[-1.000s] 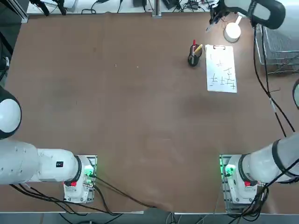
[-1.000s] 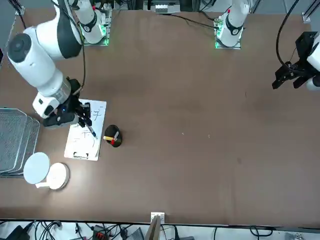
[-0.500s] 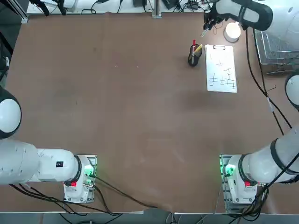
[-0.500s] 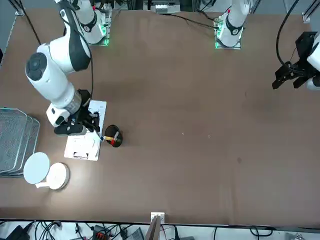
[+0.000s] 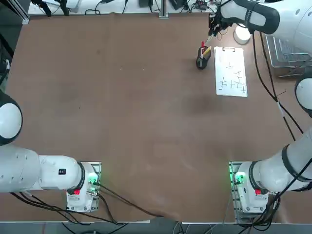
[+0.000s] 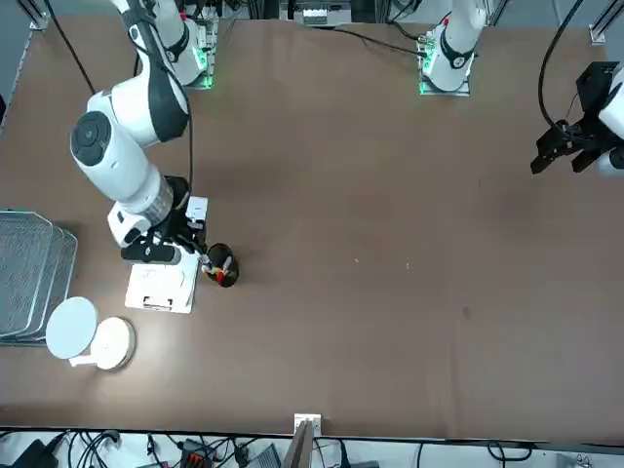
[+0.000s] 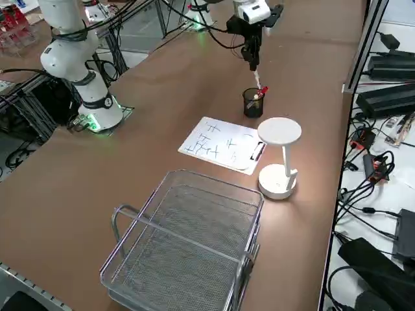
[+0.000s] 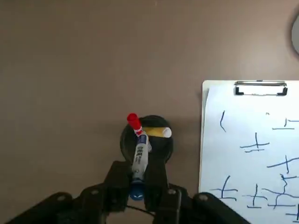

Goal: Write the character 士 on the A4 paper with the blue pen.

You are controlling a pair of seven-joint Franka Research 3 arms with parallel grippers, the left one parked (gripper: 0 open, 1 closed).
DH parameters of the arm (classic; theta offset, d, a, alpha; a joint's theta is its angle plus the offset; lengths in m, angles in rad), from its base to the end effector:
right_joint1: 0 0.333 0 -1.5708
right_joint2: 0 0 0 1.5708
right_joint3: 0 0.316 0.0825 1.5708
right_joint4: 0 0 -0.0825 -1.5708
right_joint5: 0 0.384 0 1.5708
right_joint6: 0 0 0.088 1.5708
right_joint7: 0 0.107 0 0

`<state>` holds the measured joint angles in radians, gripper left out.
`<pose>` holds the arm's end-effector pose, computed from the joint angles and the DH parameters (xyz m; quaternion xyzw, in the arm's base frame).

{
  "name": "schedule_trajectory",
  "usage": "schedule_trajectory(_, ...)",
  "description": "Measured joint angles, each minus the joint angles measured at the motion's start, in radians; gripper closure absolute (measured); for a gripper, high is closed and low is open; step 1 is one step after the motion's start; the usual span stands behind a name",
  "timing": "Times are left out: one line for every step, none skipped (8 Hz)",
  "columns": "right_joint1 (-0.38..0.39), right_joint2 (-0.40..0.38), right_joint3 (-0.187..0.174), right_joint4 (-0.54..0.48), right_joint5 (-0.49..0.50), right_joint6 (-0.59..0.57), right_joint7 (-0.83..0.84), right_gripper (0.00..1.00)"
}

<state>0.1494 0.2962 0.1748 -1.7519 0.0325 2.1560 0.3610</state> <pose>0.6174 0.1994 0.4139 -0.9972 0.0317 -0.0396 0.0557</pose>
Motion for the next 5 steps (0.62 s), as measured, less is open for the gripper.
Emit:
schedule_trajectory(0.000, 0.001, 0.000, -0.002, 0.000, -0.023, 0.003, 0.80)
schedule_trajectory(0.000, 0.005, 0.000, -0.008, 0.000, -0.036, 0.004, 0.80)
schedule_trajectory(0.000, 0.014, 0.000, -0.015, -0.001, -0.037, 0.005, 0.80)
schedule_trajectory(0.000, 0.029, 0.000, -0.018, -0.007, -0.036, 0.005, 0.80)
schedule_trajectory(0.000, 0.045, 0.000, -0.018, -0.018, -0.033, 0.005, 0.80)
